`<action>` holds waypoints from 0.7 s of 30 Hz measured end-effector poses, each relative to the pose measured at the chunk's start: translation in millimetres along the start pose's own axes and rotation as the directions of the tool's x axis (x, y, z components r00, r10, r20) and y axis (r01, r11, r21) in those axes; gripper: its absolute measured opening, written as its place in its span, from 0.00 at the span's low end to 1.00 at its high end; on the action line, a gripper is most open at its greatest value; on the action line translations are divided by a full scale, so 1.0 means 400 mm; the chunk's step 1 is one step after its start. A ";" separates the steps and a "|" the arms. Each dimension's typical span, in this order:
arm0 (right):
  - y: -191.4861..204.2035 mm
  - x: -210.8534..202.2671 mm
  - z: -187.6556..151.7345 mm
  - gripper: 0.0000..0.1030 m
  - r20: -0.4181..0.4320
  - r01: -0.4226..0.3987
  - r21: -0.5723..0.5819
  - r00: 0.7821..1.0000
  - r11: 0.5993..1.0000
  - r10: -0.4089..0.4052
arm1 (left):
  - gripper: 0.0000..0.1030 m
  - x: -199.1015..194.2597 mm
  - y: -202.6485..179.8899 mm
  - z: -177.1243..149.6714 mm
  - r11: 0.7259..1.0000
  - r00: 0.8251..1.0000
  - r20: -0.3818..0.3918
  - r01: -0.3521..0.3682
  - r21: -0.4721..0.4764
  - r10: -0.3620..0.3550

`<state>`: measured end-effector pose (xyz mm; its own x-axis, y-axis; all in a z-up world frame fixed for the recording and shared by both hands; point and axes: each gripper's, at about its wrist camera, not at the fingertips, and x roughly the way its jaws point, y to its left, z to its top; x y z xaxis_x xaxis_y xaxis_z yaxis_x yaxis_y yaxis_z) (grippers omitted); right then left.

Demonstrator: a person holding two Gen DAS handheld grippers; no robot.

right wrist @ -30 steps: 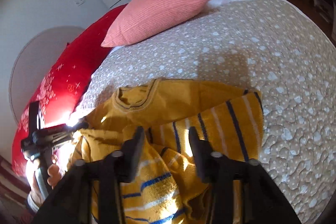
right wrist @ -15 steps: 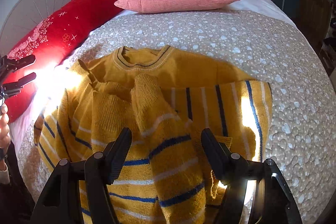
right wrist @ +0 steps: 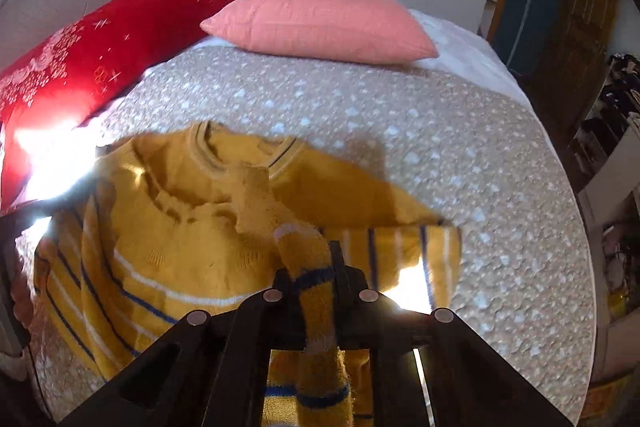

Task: Fold small clothes
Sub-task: 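Lift the hem with both grippers and fold it toward the collar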

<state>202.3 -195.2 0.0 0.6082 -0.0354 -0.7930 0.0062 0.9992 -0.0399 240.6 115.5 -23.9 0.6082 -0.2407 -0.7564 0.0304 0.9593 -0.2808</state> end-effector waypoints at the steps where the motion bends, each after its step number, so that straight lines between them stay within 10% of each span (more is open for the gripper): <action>1: -0.023 0.020 0.015 0.08 -0.006 0.022 0.028 1.000 0.999 -0.022 | 0.05 0.004 0.007 0.010 1.000 1.000 0.006 -0.016 -0.016 0.016; 9: -0.080 0.173 0.017 0.24 -0.161 0.076 0.134 0.985 0.988 -0.054 | 0.15 0.046 0.058 0.017 0.989 0.997 -0.056 0.043 -0.140 -0.052; 21: -0.060 -0.152 -0.092 0.62 0.045 0.113 0.108 0.992 0.988 -0.118 | 0.50 -0.165 0.024 0.003 0.995 0.994 0.092 0.073 -0.065 -0.067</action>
<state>135.8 -217.7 26.8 0.6385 -0.1523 -0.7544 0.1600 0.9851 -0.0634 201.7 140.8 24.1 0.6748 -0.2899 -0.6787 0.0231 0.9275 -0.3732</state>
